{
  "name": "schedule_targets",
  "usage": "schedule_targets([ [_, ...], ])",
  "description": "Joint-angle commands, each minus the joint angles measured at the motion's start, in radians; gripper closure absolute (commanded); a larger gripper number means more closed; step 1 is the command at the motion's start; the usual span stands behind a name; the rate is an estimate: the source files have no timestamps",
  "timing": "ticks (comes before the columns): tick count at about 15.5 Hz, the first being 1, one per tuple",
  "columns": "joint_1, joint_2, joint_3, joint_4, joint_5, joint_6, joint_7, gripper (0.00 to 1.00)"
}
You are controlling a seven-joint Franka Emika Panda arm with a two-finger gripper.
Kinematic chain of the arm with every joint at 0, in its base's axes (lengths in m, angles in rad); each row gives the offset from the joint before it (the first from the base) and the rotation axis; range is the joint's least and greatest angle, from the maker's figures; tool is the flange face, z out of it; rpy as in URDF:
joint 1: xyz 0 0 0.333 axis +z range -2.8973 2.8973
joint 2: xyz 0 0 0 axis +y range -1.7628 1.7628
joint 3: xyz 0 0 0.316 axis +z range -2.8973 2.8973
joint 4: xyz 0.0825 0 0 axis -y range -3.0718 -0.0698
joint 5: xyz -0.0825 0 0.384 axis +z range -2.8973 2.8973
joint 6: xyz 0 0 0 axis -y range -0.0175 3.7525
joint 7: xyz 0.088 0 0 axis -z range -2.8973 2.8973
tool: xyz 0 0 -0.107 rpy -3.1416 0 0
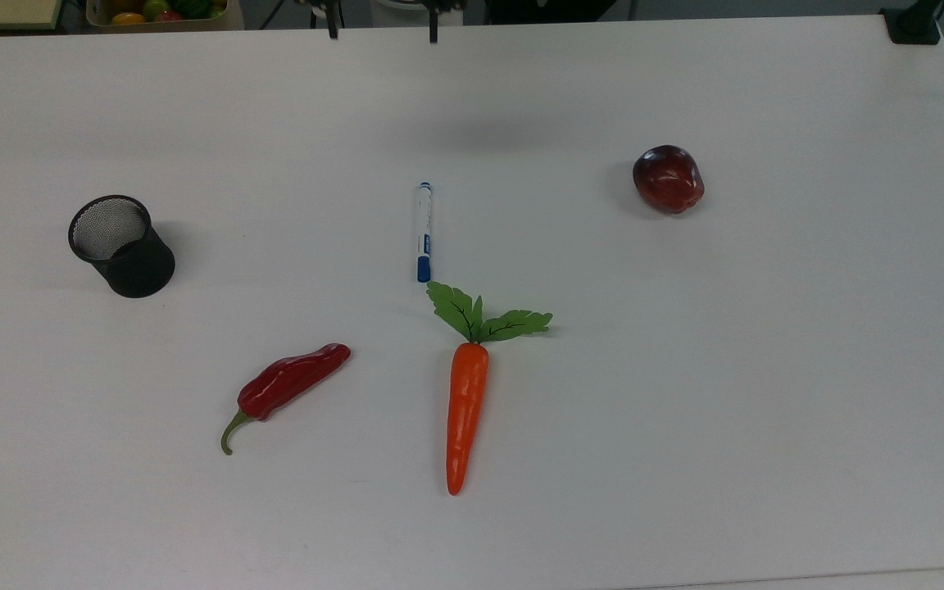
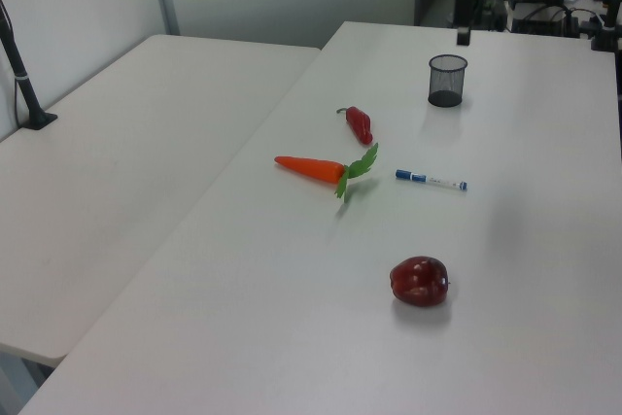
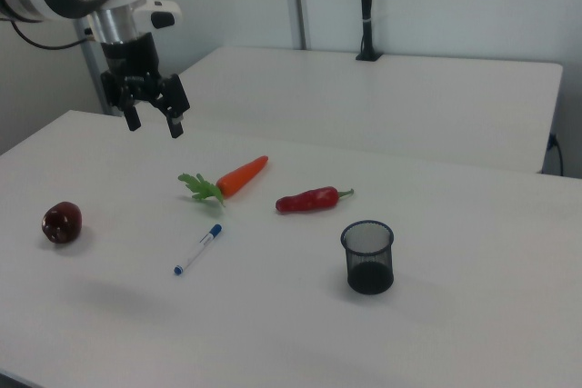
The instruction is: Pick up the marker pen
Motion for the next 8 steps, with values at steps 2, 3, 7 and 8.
schedule_targets([
  [2,-0.133,-0.052,0.124,-0.032,-0.01,-0.024,-0.055,0.0],
  [3,-0.132,-0.052,0.127,-0.032,-0.011,-0.028,-0.055,0.0],
  [7,-0.133,-0.051,0.123,-0.03,-0.014,-0.047,-0.056,0.0],
  [8,-0.135,-0.051,0.121,-0.03,-0.014,-0.048,-0.055,0.0],
])
